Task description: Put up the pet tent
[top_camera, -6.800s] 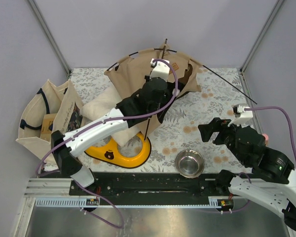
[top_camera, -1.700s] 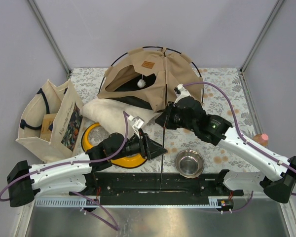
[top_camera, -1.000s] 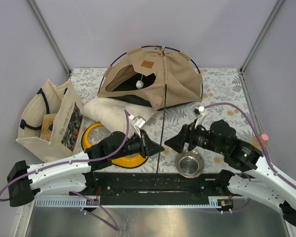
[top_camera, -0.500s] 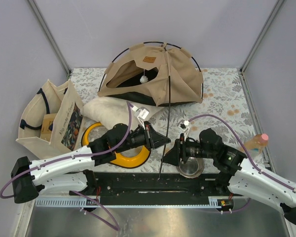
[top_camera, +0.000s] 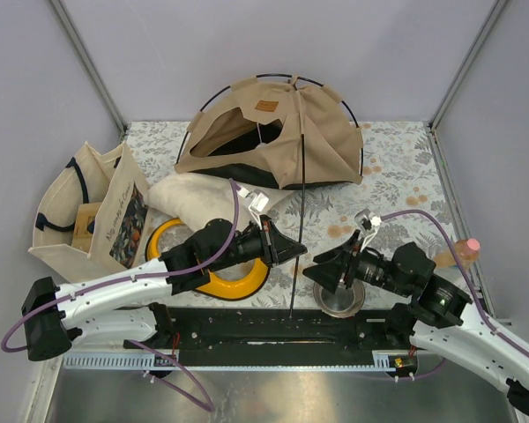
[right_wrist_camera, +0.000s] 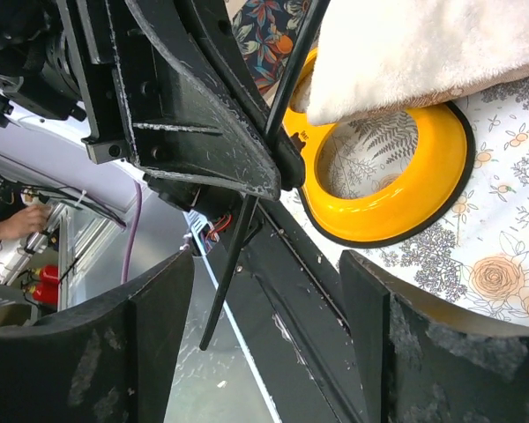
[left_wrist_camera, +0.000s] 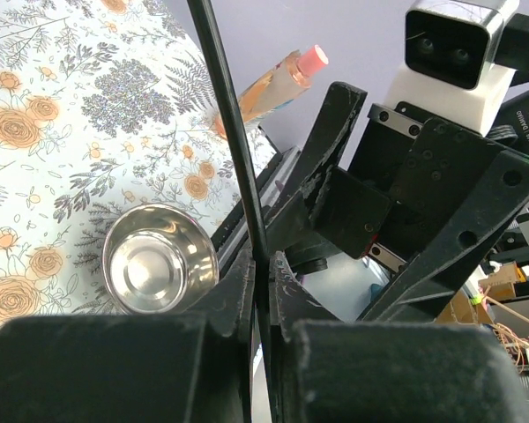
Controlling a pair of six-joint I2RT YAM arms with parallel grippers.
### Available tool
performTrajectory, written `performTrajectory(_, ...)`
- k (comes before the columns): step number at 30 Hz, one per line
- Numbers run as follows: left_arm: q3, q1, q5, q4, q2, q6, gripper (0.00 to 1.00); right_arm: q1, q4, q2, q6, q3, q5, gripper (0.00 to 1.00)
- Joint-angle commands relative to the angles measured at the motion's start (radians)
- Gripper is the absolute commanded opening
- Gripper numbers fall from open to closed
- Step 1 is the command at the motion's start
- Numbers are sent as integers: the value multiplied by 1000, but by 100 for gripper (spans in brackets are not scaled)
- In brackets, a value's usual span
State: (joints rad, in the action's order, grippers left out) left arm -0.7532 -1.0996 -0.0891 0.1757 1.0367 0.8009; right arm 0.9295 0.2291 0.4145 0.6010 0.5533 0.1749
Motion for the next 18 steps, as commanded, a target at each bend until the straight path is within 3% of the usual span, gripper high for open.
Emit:
performTrajectory(1, -47, 1, 14, 90, -1, -54, 0, 9, -40, 69, -17, 42, 55, 76)
performTrajectory(7, -48, 1, 2, 100, 3, -48, 0, 9, -213, 170, 45, -12, 104, 65)
performTrajectory(14, -43, 1, 3, 96, 3, -43, 0, 9, -315, 221, 102, -30, 118, 43)
performTrajectory(18, -47, 1, 8, 85, -3, -51, 0, 9, -306, 216, 115, -29, 121, 9)
